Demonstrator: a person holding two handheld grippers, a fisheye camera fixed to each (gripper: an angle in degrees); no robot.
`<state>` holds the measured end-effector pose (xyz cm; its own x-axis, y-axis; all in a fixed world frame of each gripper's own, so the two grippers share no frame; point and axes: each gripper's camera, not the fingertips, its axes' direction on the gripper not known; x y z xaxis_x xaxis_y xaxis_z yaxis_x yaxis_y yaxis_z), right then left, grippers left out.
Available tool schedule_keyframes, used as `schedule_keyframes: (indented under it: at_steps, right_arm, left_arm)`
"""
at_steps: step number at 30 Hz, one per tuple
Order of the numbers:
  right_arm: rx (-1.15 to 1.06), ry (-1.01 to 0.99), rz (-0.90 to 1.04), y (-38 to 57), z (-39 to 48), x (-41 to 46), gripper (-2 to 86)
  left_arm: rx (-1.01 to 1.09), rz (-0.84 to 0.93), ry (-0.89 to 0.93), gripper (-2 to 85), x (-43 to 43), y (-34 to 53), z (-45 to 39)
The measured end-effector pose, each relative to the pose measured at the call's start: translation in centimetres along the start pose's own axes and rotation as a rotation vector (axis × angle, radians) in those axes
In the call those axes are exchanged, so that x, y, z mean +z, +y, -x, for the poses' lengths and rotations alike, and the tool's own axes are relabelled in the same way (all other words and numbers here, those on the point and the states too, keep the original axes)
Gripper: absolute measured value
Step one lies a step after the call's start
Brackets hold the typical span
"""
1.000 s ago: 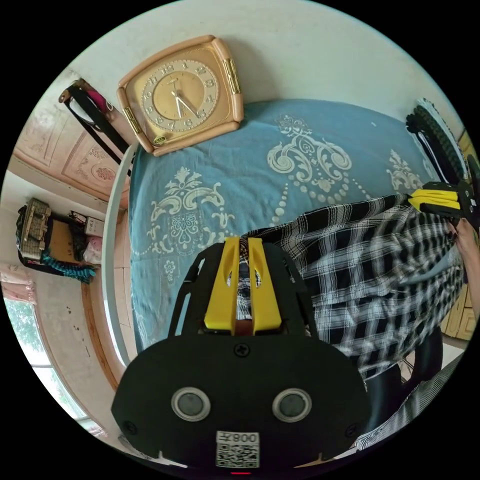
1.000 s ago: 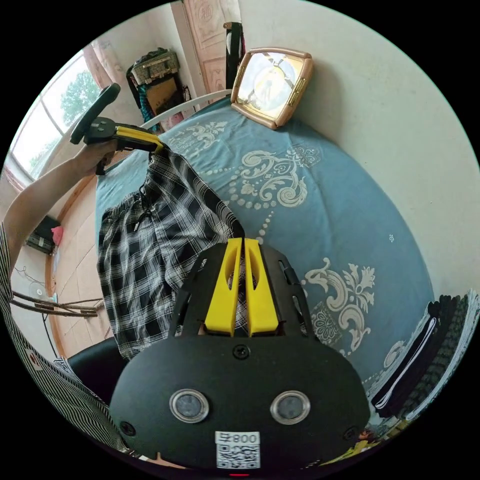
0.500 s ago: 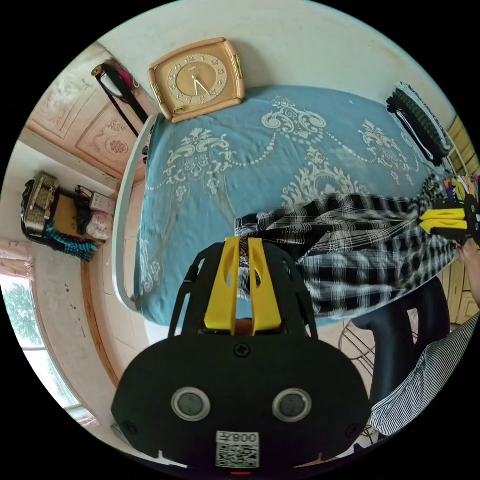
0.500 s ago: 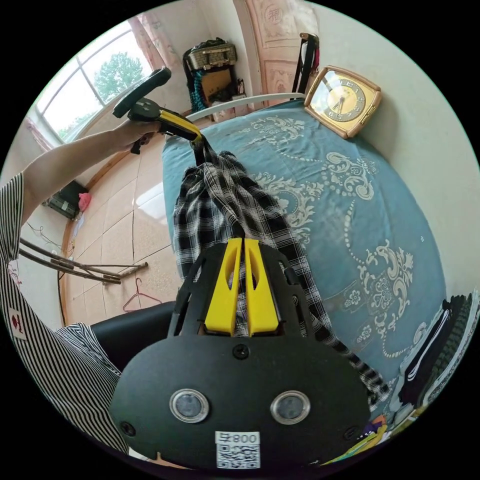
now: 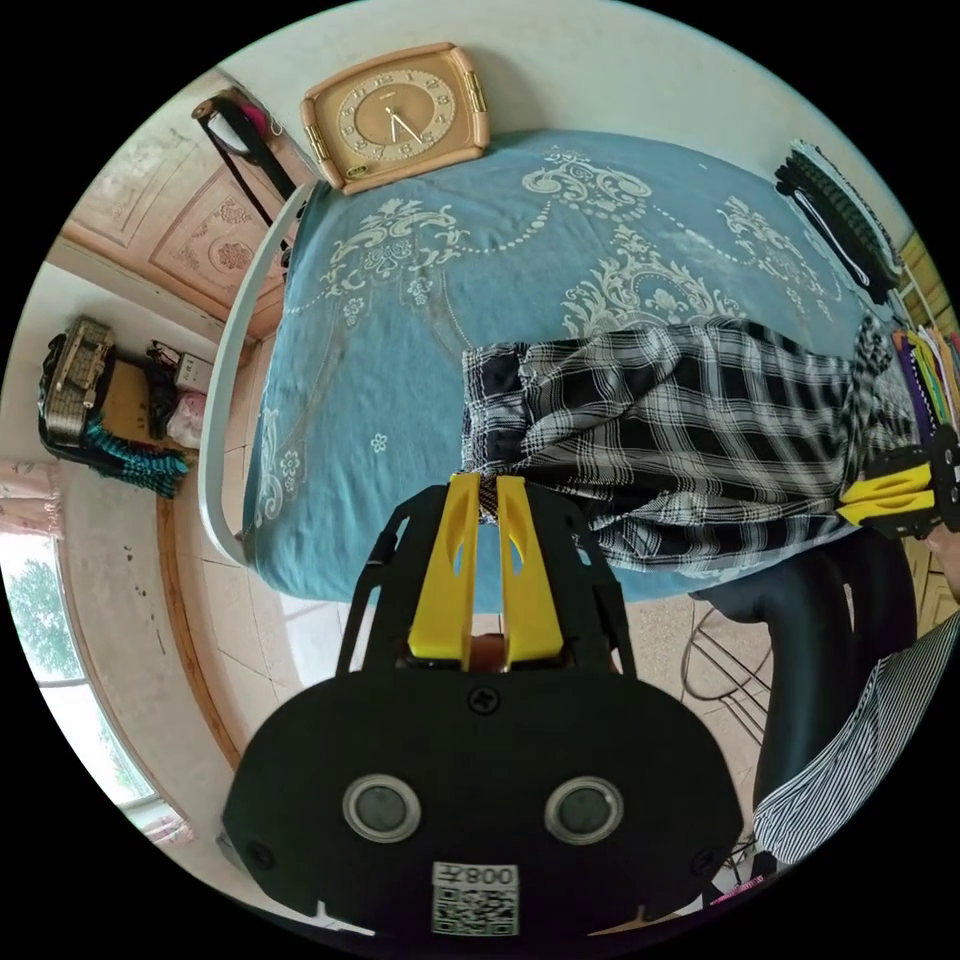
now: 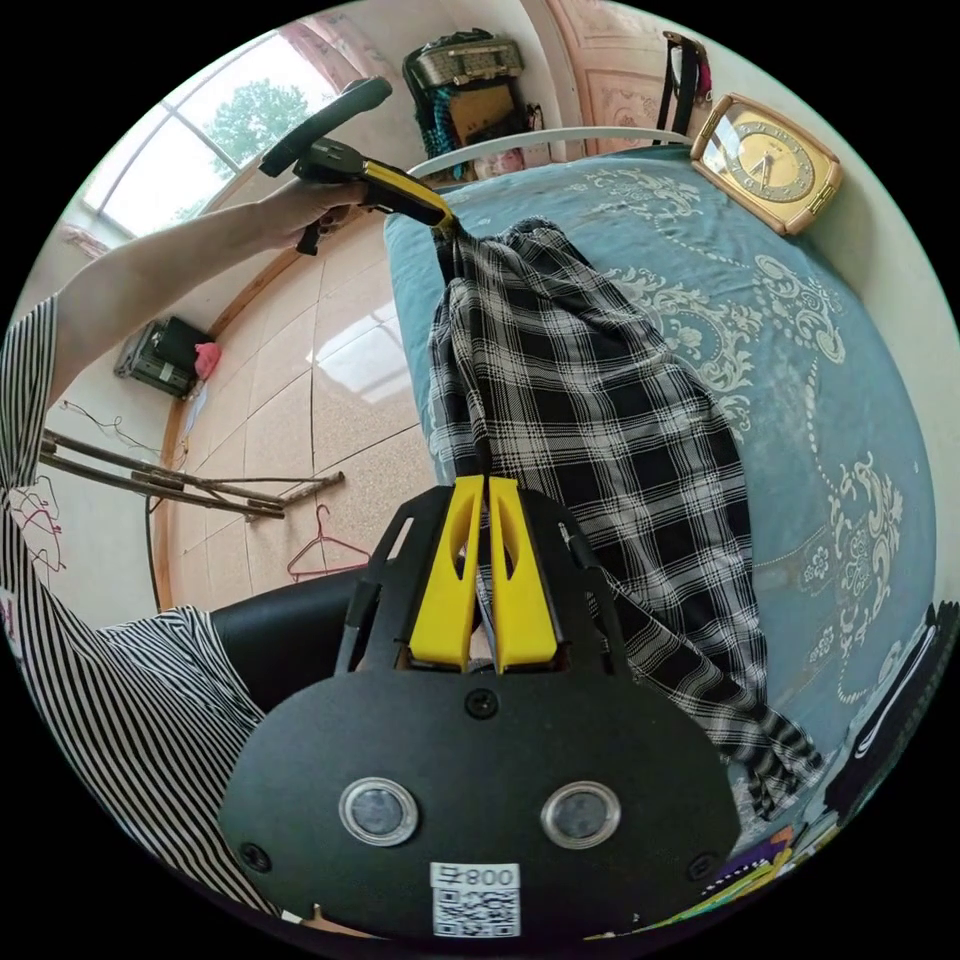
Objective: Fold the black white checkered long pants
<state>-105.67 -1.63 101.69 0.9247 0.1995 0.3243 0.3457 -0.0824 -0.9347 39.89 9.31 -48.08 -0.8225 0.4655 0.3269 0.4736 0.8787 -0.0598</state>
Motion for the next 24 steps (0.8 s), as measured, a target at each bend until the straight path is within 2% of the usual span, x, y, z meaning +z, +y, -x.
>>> schedule_keyframes:
  at_steps: [7,12,14,20,24]
  right_arm:
    - [0.015,-0.019,-0.049,-1.0,-0.3,1.6,0.6]
    - [0.021,-0.044,0.029,-2.1,-0.7,6.3,0.6]
    - [0.015,-0.069,0.070,-2.4,-0.6,8.6,0.7]
    - [0.040,-0.094,0.089,-2.0,-1.9,12.3,0.8]
    - [0.071,-0.120,0.095,-1.6,-3.0,14.2,1.0]
  left_arm:
    - [-0.010,-0.113,-0.022,1.7,-2.1,3.6,0.9]
    - [-0.019,0.048,-0.051,2.6,1.7,6.7,0.6]
    - [-0.055,0.056,-0.033,3.4,2.2,8.2,0.9]
    - [-0.203,-0.091,0.080,5.9,0.3,13.6,2.2]
    - [-0.263,-0.205,0.135,4.6,-0.3,16.8,-0.2]
